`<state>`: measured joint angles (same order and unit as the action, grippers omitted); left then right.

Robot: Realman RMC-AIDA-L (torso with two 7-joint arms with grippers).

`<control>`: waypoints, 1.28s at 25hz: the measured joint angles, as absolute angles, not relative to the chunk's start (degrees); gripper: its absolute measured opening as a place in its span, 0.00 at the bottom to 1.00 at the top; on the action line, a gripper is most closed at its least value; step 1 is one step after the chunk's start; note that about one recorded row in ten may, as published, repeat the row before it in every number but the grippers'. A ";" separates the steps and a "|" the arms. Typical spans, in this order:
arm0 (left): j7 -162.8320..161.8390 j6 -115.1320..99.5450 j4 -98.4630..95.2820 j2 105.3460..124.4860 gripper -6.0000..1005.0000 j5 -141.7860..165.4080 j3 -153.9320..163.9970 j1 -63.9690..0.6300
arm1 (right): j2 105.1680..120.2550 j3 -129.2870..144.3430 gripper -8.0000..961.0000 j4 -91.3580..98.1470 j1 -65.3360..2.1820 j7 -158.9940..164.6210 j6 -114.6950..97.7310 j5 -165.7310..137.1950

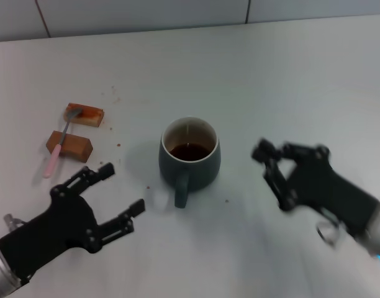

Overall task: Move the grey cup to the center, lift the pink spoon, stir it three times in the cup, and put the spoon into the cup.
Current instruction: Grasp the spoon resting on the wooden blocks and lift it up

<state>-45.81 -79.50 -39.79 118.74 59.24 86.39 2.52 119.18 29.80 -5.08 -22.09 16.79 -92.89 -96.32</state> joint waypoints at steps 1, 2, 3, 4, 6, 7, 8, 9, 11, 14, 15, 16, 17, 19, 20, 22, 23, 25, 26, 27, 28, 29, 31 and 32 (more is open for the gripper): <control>-45.38 -79.89 -38.33 118.74 0.80 57.15 86.39 2.55 | 119.27 29.88 0.04 -4.30 -20.51 16.18 -94.95 -97.59; -45.27 -80.25 -37.22 118.74 0.80 55.79 86.38 2.47 | 119.31 29.92 0.05 -3.78 -19.16 15.55 -96.74 -98.58; -45.25 -80.78 -36.19 118.74 0.80 54.48 86.32 2.34 | 119.31 29.93 0.06 -3.59 -18.08 15.05 -97.93 -99.17; -45.25 -80.78 -36.19 118.74 0.80 54.48 86.32 2.34 | 119.31 29.95 0.07 -3.57 -17.21 14.77 -98.54 -99.32; -45.31 -83.31 -31.75 118.75 0.80 48.67 86.17 1.73 | 119.31 30.09 0.09 -3.54 -16.13 14.61 -99.04 -99.51; -45.94 -85.34 -28.09 118.80 0.79 43.77 86.25 1.06 | 119.30 30.28 0.14 -3.51 -15.70 14.49 -99.10 -99.75; -46.66 -86.55 -25.75 118.88 0.79 41.03 86.28 0.51 | 119.30 30.56 0.18 -3.49 -15.40 14.16 -99.07 -100.10; -47.51 -88.05 -23.00 118.95 0.79 38.00 86.35 -0.26 | 119.29 30.73 0.23 -3.50 -15.34 13.81 -98.92 -100.38; -49.83 -92.44 -16.39 119.05 0.79 31.72 86.40 -2.23 | 119.33 31.02 0.32 -3.62 -15.28 13.12 -98.36 -100.78; -54.15 -96.64 -8.60 119.07 0.79 27.02 86.29 -5.18 | 119.37 31.13 0.44 -3.77 -15.50 12.97 -97.49 -100.82; -54.15 -96.64 -8.60 119.07 0.79 27.02 86.29 -5.18 | 119.37 31.15 0.49 -3.82 -15.54 12.97 -97.34 -100.82; -57.41 -97.57 -5.66 119.09 0.79 25.70 85.97 -6.58 | 119.37 31.14 0.53 -3.83 -15.56 12.96 -97.28 -100.82; -57.41 -97.57 -5.66 119.09 0.79 25.70 85.97 -6.58 | 119.37 31.05 0.57 -3.83 -15.57 12.96 -97.28 -100.82; -64.70 -98.19 -2.78 119.15 0.79 24.17 85.10 -7.60 | 119.35 30.90 0.62 -3.81 -15.57 12.95 -97.28 -100.82; -67.21 -98.31 -2.62 119.15 0.79 23.89 85.06 -7.60 | 119.33 30.84 0.65 -3.81 -15.60 12.95 -97.28 -100.82; -70.44 -98.28 -2.46 119.17 0.79 23.66 85.02 -7.64 | 119.29 30.73 0.71 -3.83 -15.63 12.94 -97.26 -100.80; -72.65 -97.95 -2.32 119.17 0.79 23.55 85.00 -7.76 | 119.28 30.70 0.71 -3.83 -15.64 12.94 -97.18 -100.75; -75.20 -97.07 -2.22 119.18 0.79 23.49 84.98 -7.96 | 119.27 30.67 0.71 -3.78 -15.64 12.93 -96.78 -100.68; -76.79 -96.21 -1.95 119.18 0.79 23.33 84.93 -8.04 | 119.27 30.67 0.71 -3.72 -15.60 12.93 -96.72 -100.68; -76.79 -96.21 -1.95 119.18 0.79 23.33 84.93 -8.04 | 119.26 30.67 0.71 -3.65 -15.54 12.93 -96.69 -100.67; -77.50 -95.65 -1.71 119.18 0.79 23.16 84.91 -8.09 | 119.26 30.67 0.71 -3.58 -15.50 12.93 -96.67 -100.65; -77.50 -95.65 -1.71 119.18 0.79 23.16 84.91 -8.09 | 119.26 30.67 0.71 -3.58 -15.50 12.93 -96.67 -100.65; -77.98 -94.44 -1.38 119.18 0.79 22.87 84.88 -8.16 | 119.26 30.67 0.71 -3.54 -15.45 12.93 -96.66 -100.60; -78.12 -93.26 -1.22 119.18 0.79 22.87 84.88 -8.18 | 119.25 30.67 0.71 -3.53 -15.45 13.08 -96.65 -100.57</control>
<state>-78.12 -93.26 -1.22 119.18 22.87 84.88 -8.18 119.25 30.67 -3.53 -15.45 13.08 -96.65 -100.57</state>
